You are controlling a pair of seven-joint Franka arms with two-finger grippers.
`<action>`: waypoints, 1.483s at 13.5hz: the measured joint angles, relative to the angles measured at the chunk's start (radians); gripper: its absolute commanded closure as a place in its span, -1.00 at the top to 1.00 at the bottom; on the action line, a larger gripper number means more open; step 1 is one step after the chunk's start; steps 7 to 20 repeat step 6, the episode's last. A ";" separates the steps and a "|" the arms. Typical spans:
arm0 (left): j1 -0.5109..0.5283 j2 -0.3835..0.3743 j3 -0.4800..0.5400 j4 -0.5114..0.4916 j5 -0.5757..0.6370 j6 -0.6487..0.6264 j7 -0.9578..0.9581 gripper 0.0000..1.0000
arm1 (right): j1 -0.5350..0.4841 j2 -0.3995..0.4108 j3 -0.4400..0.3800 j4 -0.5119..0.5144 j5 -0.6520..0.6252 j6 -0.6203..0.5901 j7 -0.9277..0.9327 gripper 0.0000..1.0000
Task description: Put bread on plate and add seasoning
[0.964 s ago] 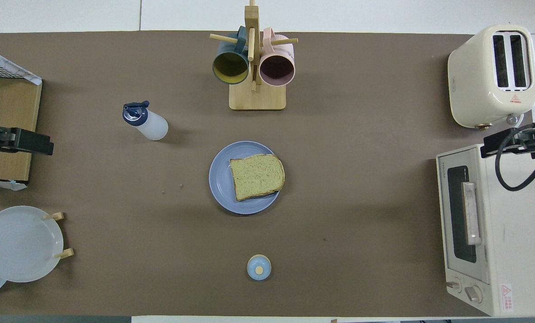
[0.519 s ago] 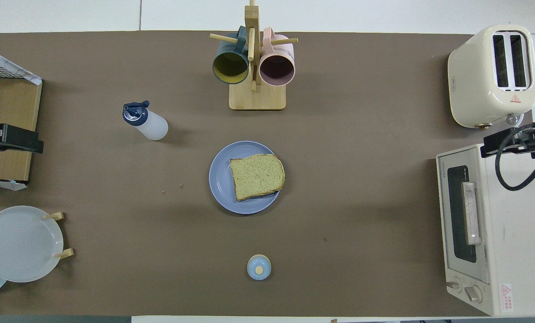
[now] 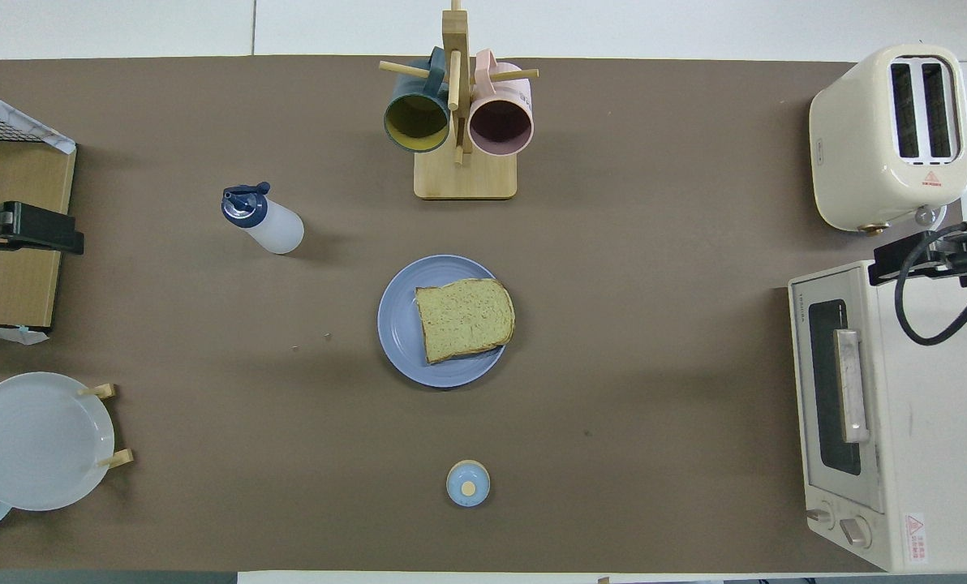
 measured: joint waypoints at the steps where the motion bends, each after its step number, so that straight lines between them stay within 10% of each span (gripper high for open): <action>1: 0.000 0.000 -0.004 0.000 -0.001 -0.007 -0.002 1.00 | 0.000 0.000 0.000 0.000 0.000 0.000 0.000 1.00; 20: 0.000 0.000 -0.008 0.001 -0.002 -0.027 -0.004 1.00 | 0.000 0.000 0.000 0.000 0.000 0.000 0.000 1.00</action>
